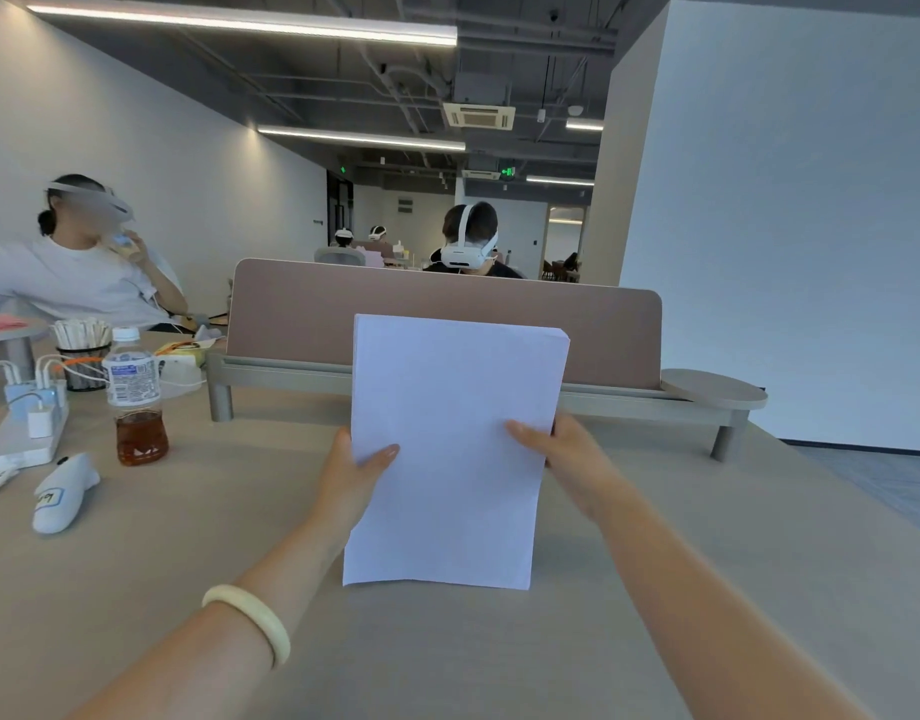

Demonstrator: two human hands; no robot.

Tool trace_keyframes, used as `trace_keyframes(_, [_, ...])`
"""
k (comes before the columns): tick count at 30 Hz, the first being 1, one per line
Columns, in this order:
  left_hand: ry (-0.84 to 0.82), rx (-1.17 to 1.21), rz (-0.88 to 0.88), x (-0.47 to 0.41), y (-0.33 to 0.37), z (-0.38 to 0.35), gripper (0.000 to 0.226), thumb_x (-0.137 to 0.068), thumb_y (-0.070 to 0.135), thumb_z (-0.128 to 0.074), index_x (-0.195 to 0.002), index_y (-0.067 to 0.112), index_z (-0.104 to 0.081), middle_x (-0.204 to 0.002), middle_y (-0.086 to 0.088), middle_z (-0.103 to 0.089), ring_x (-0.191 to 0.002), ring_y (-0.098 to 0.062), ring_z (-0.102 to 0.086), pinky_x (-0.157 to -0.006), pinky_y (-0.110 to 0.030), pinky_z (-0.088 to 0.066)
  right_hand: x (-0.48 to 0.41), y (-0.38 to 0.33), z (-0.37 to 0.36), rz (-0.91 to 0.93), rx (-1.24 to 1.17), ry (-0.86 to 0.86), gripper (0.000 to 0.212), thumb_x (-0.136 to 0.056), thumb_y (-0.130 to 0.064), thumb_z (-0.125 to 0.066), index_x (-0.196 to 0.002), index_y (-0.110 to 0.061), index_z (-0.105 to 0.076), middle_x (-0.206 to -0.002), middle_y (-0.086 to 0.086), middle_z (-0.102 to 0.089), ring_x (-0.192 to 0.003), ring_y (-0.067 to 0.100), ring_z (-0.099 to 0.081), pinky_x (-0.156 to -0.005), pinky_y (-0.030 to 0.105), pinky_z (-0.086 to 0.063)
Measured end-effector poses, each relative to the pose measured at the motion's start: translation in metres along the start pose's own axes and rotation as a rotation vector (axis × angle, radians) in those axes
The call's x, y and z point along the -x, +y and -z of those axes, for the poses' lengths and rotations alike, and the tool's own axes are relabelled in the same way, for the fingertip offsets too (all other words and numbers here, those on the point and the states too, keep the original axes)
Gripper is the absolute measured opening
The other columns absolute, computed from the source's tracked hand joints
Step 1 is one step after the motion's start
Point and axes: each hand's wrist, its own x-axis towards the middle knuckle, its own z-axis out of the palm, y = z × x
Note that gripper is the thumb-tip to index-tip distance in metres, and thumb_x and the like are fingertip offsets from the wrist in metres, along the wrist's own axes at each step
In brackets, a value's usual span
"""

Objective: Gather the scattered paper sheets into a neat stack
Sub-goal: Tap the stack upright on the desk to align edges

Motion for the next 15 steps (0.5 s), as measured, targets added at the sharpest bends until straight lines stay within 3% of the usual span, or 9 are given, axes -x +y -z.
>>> trace_keyframes(3, [0.110,-0.041,-0.013,0.006,-0.002,-0.009,0.029,-0.089,0.014,-0.062,-0.110,0.013,-0.043,-0.099,0.002,-0.059,-0.095,-0.022,-0.058,-0.077,-0.032,-0.047,0.011,0.036,-0.023,-0.002,-0.057,0.155,0.041,-0.088,-0.023,-0.065,-0.127,-0.018,-0.053,-0.121,-0.001,-0.065,-0.112,0.020,-0.064,-0.085,0.029,-0.054])
trace_keyframes(6, [0.172,-0.087,-0.064,0.014,-0.001,-0.015,0.018,-0.093,0.017,-0.056,-0.104,0.012,-0.042,-0.090,0.005,-0.055,-0.092,-0.023,-0.056,-0.077,-0.032,-0.046,0.015,0.036,-0.035,-0.008,-0.036,0.321,0.023,-0.095,-0.017,-0.053,-0.118,-0.021,-0.051,-0.109,-0.006,-0.063,-0.099,0.014,-0.063,-0.071,0.019,-0.049])
trace_keyframes(9, [0.186,-0.060,-0.129,0.019,0.006,-0.017,0.015,-0.095,0.016,-0.053,-0.104,0.012,-0.042,-0.091,0.010,-0.055,-0.088,-0.014,-0.054,-0.069,-0.023,-0.043,0.013,0.027,-0.033,0.039,-0.014,0.335,0.016,-0.097,-0.016,-0.050,-0.107,-0.028,-0.050,-0.099,-0.015,-0.061,-0.087,-0.002,-0.059,-0.068,0.016,-0.046])
trace_keyframes(11, [0.176,-0.052,-0.154,0.022,0.011,-0.018,0.016,-0.095,0.014,-0.052,-0.106,0.013,-0.041,-0.093,0.014,-0.054,-0.089,-0.010,-0.054,-0.074,-0.023,-0.040,0.012,0.024,-0.031,0.059,-0.012,0.342,0.014,-0.097,-0.017,-0.051,-0.104,-0.028,-0.048,-0.096,-0.018,-0.060,-0.086,-0.005,-0.057,-0.067,0.015,-0.045])
trace_keyframes(13, [0.146,-0.042,-0.143,0.027,0.008,-0.018,0.020,-0.095,0.013,-0.053,-0.110,0.015,-0.040,-0.098,0.010,-0.056,-0.093,-0.011,-0.055,-0.081,-0.025,-0.040,0.013,0.029,-0.030,0.049,-0.009,0.341,0.017,-0.094,-0.019,-0.055,-0.109,-0.023,-0.048,-0.103,-0.010,-0.061,-0.089,0.002,-0.060,-0.069,0.018,-0.047])
trace_keyframes(15, [0.107,-0.021,-0.101,0.034,0.002,-0.019,0.030,-0.094,0.013,-0.053,-0.119,0.019,-0.037,-0.107,0.008,-0.055,-0.095,-0.011,-0.057,-0.078,-0.024,-0.044,0.016,0.042,-0.032,0.016,0.005,0.345,0.031,-0.091,-0.021,-0.061,-0.118,-0.017,-0.047,-0.114,-0.003,-0.061,-0.099,0.013,-0.062,-0.076,0.024,-0.049])
